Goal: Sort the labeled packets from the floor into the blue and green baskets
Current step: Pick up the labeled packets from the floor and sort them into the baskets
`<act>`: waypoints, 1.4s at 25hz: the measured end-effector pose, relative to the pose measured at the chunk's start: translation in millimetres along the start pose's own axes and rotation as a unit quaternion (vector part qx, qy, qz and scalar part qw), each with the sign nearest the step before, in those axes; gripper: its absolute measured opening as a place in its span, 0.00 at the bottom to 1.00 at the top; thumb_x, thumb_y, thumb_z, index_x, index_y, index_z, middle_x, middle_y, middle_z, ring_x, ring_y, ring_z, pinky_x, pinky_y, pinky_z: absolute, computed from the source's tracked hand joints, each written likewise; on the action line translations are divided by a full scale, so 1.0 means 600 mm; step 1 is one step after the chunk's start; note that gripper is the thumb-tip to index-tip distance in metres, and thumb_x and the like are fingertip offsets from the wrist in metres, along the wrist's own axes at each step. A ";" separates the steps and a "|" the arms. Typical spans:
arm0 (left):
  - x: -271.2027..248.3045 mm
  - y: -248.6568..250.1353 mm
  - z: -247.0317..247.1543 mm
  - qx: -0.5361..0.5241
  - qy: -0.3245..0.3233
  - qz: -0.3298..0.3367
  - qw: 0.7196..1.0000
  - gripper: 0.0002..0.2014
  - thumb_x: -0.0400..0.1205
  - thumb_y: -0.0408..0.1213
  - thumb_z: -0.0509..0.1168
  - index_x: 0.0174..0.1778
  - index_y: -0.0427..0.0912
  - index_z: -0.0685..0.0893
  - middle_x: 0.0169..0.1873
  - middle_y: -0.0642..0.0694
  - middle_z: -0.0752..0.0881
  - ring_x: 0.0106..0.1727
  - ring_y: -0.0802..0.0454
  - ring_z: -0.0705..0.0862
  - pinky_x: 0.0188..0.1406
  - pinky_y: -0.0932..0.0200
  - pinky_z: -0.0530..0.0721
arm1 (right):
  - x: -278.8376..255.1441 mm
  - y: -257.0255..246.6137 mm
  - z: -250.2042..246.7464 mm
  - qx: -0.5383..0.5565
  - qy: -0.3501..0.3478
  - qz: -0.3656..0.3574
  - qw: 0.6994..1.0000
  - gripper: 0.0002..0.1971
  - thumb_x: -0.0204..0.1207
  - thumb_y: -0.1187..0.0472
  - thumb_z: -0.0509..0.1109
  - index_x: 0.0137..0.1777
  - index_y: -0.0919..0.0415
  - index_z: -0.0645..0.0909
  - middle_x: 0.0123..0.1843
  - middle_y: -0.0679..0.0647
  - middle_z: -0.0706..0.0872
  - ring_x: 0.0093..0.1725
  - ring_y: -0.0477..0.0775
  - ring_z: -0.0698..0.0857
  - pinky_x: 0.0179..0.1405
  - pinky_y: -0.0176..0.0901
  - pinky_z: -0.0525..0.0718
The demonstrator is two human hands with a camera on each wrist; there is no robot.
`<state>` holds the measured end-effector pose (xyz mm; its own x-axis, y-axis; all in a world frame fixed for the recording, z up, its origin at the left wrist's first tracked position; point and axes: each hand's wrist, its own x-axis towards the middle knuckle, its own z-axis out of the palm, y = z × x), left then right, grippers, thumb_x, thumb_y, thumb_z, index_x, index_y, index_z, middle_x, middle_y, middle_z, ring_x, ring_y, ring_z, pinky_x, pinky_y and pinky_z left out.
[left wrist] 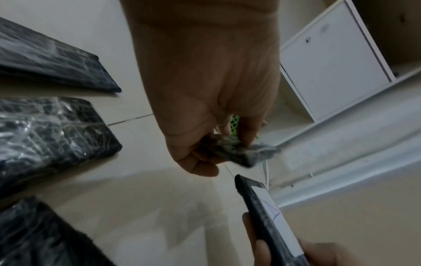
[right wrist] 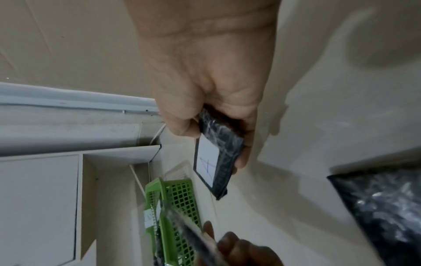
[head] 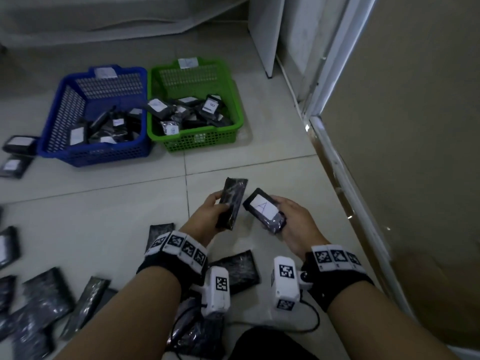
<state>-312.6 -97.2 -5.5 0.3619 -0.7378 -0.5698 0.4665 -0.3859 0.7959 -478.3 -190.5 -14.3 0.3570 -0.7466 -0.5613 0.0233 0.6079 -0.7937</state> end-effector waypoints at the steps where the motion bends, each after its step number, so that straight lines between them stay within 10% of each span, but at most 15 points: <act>1: -0.008 0.012 -0.006 -0.039 -0.001 -0.016 0.999 0.08 0.84 0.39 0.62 0.58 0.51 0.77 0.33 0.50 0.81 0.32 0.54 0.77 0.28 0.61 0.76 | 0.004 -0.009 0.013 0.031 -0.011 0.010 0.999 0.13 0.82 0.70 0.56 0.58 0.68 0.81 0.50 0.69 0.87 0.43 0.66 0.86 0.37 0.51 0.88; 6: -0.033 0.051 -0.040 -0.201 -0.025 -0.039 0.978 0.08 0.79 0.38 0.66 0.51 0.42 0.76 0.37 0.47 0.77 0.33 0.55 0.79 0.23 0.65 0.76 | 0.014 -0.036 0.067 0.061 -0.065 -0.007 0.996 0.12 0.79 0.76 0.59 0.57 0.66 0.79 0.47 0.66 0.87 0.41 0.64 0.85 0.37 0.54 0.89; 11: -0.050 0.072 -0.079 -0.202 -0.026 0.028 0.979 0.08 0.83 0.24 0.58 0.56 0.33 0.77 0.50 0.35 0.83 0.58 0.34 0.87 0.51 0.39 0.88 | 0.023 -0.047 0.112 0.015 -0.057 -0.020 0.998 0.08 0.79 0.74 0.63 0.50 0.62 0.76 0.47 0.65 0.84 0.37 0.60 0.84 0.27 0.49 0.88; 20: -0.058 0.063 -0.123 -0.103 0.128 0.114 0.980 0.17 0.78 0.31 0.70 0.60 0.42 0.73 0.42 0.43 0.90 0.44 0.44 0.91 0.25 0.64 0.81 | 0.025 -0.050 0.165 -0.005 -0.090 -0.052 0.995 0.08 0.79 0.73 0.64 0.49 0.60 0.78 0.50 0.65 0.85 0.35 0.58 0.84 0.24 0.44 0.86; 30: -0.038 0.220 -0.284 -0.169 0.214 0.190 0.943 0.14 0.82 0.26 0.58 0.62 0.42 0.76 0.29 0.44 0.85 0.33 0.49 0.89 0.23 0.65 0.78 | 0.054 -0.067 0.355 0.011 -0.153 -0.037 0.987 0.15 0.79 0.77 0.59 0.63 0.64 0.74 0.54 0.63 0.83 0.39 0.57 0.84 0.31 0.46 0.87; 35: 0.008 0.302 -0.453 -0.136 0.330 0.166 0.920 0.19 0.80 0.23 0.62 0.63 0.44 0.67 0.42 0.31 0.83 0.33 0.39 0.87 0.21 0.58 0.84 | 0.117 -0.077 0.514 -0.039 -0.132 -0.081 0.987 0.15 0.78 0.76 0.64 0.64 0.66 0.77 0.57 0.66 0.83 0.41 0.58 0.85 0.30 0.43 0.87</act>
<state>-7.0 -20.2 80.1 0.8894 -0.2596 -0.3762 0.3940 0.0180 0.9189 -166.4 -187.7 55.5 0.5856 -0.7298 -0.3529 0.0315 0.4555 -0.8897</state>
